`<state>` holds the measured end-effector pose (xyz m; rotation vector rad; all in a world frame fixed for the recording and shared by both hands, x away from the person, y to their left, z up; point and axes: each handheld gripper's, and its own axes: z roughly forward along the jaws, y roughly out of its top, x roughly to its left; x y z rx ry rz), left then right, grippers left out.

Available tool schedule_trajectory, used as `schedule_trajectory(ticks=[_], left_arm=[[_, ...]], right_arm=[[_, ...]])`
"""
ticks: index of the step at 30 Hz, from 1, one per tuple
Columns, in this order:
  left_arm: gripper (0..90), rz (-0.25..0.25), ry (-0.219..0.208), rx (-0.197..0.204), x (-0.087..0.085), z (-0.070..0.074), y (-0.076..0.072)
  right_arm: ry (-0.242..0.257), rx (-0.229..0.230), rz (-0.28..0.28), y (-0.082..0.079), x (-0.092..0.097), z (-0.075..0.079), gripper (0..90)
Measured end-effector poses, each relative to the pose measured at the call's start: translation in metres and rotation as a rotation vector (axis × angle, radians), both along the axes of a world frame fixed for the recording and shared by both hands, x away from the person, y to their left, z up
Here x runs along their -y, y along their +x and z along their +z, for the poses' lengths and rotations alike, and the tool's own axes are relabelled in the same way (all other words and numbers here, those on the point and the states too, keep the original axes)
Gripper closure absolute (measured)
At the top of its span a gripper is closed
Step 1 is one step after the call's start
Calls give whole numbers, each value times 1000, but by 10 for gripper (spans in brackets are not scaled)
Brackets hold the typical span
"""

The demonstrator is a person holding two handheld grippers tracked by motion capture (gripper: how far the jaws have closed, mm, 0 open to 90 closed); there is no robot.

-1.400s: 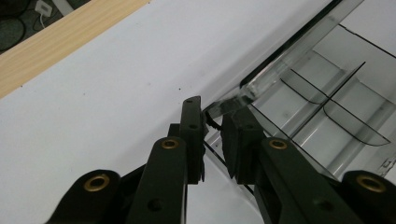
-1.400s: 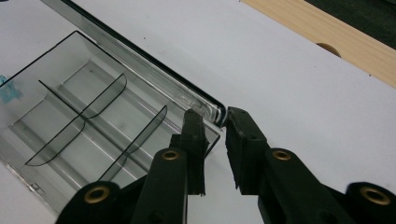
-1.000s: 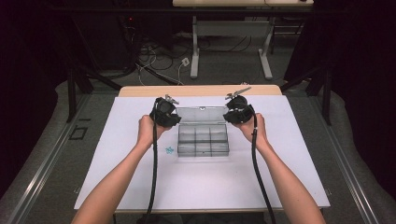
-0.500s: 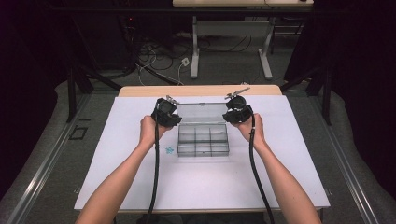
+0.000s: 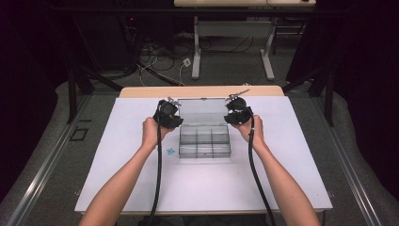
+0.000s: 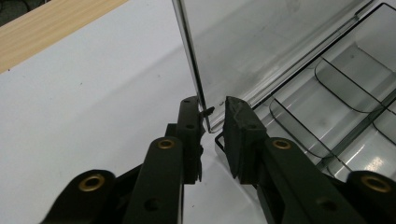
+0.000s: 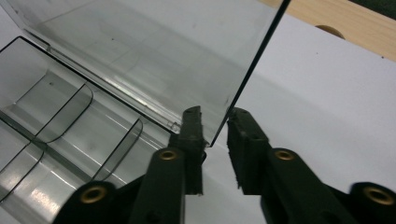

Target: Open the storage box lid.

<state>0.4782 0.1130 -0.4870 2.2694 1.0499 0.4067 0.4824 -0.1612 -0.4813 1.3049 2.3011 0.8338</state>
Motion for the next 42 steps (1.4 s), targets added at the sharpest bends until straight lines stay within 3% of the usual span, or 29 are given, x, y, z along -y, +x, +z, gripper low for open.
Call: schedule_trajectory(ticks=[2, 5, 13, 16, 19, 20, 24, 25, 28, 37, 42], left_arm=[[650, -2, 8, 2, -2, 0, -2], [465, 7, 6, -8, -6, 1, -9], [186, -32, -14, 14, -18, -4, -50], [157, -51, -21, 28, -21, -8, -67], [136, -75, 1, 22, -24, -12, -82], [130, -77, 13, 32, -24, -14, -87], [115, -74, 20, 46, -30, -20, -101], [106, -74, 34, 46, -32, -22, -103], [64, -61, 29, 37, -39, -25, -109], [0, -52, 32, 22, -56, -36, -124], [0, -48, 38, 23, -60, -39, -128]], right_arm=[[-25, -1, 11, -4, 0, 0, 705], [-27, -15, 33, -10, 2, -2, 597], [37, -34, 111, -43, 14, -6, 356], [69, -42, 157, -59, 17, -6, 300], [85, -46, 184, -72, 20, -10, 258], [77, -67, 201, -77, 21, -10, 243], [94, -49, 222, -94, 22, -18, 196], [97, -77, 225, -99, 23, -19, 182], [125, -54, 235, -109, 30, -29, 154], [132, -99, 250, -128, 47, -37, 57], [130, -91, 257, -137, 48, -44, 5]])
